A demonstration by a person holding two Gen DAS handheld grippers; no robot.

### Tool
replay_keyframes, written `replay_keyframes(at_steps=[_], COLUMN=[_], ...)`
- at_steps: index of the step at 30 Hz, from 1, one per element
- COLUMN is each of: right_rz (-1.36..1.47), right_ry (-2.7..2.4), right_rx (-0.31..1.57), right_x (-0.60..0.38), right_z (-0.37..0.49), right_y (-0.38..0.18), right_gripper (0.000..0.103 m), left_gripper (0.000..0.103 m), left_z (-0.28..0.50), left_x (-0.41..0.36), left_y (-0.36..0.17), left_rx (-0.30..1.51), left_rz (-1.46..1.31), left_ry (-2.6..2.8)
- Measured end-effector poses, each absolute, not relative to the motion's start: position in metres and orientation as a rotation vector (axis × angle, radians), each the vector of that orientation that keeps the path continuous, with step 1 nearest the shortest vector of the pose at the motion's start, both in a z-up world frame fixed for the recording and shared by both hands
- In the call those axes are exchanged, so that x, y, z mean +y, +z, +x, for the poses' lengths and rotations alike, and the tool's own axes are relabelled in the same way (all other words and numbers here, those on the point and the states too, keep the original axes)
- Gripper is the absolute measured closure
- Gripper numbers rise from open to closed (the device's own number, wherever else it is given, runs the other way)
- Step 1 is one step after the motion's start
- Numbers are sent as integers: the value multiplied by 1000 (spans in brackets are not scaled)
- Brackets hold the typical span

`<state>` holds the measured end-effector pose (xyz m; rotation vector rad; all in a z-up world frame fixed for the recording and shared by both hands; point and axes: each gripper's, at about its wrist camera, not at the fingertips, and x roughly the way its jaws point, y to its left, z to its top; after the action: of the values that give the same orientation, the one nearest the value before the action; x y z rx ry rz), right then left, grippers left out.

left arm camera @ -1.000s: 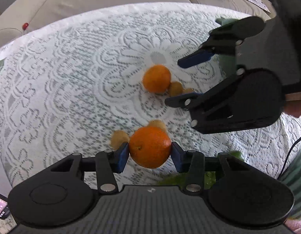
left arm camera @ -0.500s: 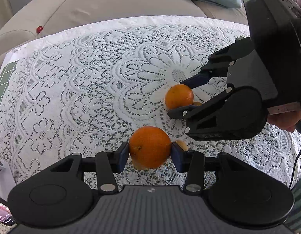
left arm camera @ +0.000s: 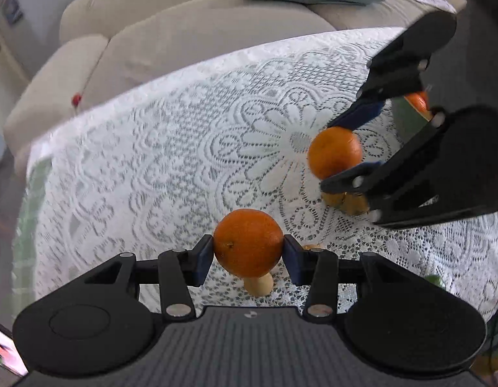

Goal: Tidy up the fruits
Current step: 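Grasp a mandarin with the left tool while the right tool grasps another mandarin, then carry both mandarins over the green colander and open both tools inside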

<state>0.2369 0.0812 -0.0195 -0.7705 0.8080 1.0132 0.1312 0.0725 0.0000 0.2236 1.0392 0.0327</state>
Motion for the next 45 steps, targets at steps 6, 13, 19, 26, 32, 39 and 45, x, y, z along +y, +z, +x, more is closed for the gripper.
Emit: replay_keyframes(at_steps=[6,13,19,26,32,39,45], right_rz=[-844,-893,-917,-905,-866,-753,-661], right_ry=[1017,963,874,795,796,886,924], right_rx=[804,799,817,862,909,988,1096], right_x=[50,4,-36,-75,-93,-102,-102], right_z=[230,229,237,251,262,271,275], right_y=[6,32,43,37,24,6,-15], right_gripper=[60,60,60,60,60,60,59], left_gripper=[51,51,51,51,51,51,51], left_z=[136,153,171,189,202,217,216], left_x=[36,-10,-55,-90,-108,-115,-116], left_y=[12,21,29,27,17,7,3], left_rx=[1006,965,908,880,887,921,933], left_rz=[441,607,665,642,615,594,596], left_ry=[6,-46,-130,-232,-312,-355,-368])
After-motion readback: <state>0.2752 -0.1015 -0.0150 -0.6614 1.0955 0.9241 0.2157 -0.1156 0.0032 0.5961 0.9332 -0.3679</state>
